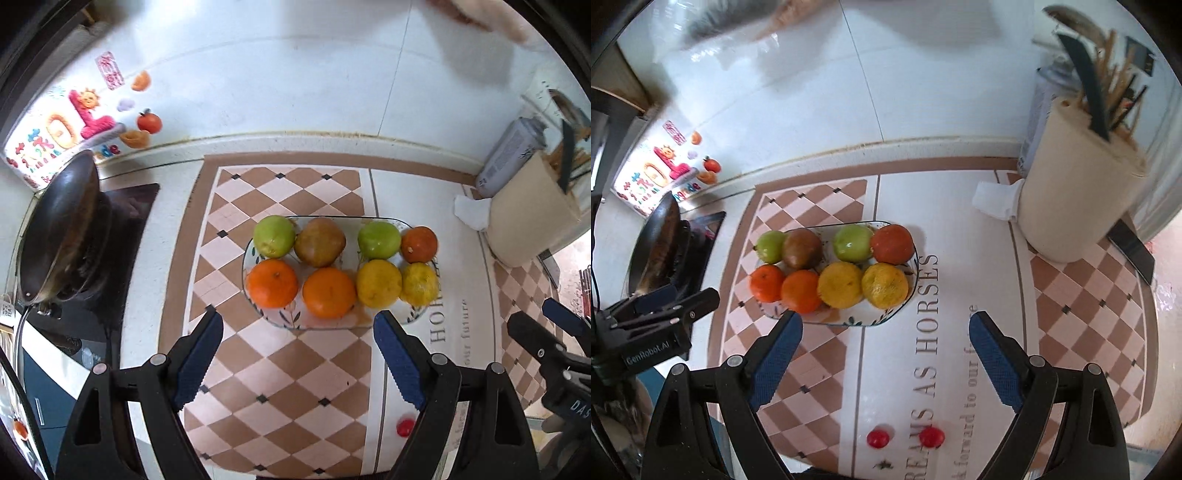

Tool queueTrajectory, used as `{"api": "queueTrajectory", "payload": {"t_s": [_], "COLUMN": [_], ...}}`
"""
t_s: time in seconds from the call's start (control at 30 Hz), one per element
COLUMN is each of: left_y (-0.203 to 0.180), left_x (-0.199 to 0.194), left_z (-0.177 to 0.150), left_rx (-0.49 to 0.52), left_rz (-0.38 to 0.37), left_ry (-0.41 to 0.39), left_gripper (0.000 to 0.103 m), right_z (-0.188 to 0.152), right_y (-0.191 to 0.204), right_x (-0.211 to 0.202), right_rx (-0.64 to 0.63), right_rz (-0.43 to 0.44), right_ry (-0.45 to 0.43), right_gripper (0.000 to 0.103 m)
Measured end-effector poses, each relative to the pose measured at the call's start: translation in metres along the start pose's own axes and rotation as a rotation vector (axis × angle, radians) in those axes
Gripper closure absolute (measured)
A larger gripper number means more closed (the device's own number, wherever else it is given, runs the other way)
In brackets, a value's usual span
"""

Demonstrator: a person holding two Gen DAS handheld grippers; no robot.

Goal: Organize fruits
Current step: 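Lift both tools back from the plate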

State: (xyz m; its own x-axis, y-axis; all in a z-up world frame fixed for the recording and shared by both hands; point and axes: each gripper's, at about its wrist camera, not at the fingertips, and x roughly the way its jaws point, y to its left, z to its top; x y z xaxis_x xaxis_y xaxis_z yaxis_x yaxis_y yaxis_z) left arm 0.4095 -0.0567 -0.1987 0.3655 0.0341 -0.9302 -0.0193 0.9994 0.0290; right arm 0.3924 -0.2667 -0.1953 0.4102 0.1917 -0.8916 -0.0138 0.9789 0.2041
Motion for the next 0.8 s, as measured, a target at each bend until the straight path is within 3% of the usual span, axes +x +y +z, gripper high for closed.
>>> {"api": "queueTrajectory", "payload": {"t_s": [0.43,0.8], "left_y": [-0.003,-0.005], "left_x": [-0.092,-0.133], "left_z": [-0.061,-0.093], "left_rx": [0.011,0.028], "left_rz": [-0.027,-0.013], "left_ry": [-0.144,-0.238], "left_gripper": [0.02,0.02], "right_z": [-0.056,-0.088], "right_y": [0.025,0.032], "right_x": [-0.114,-0.165], "right_rx": [-0.032,-0.021], "right_rz": [-0.028,-0.023], "right_ry": [-0.152,-0.225], "right_gripper": [0.009,0.009]}}
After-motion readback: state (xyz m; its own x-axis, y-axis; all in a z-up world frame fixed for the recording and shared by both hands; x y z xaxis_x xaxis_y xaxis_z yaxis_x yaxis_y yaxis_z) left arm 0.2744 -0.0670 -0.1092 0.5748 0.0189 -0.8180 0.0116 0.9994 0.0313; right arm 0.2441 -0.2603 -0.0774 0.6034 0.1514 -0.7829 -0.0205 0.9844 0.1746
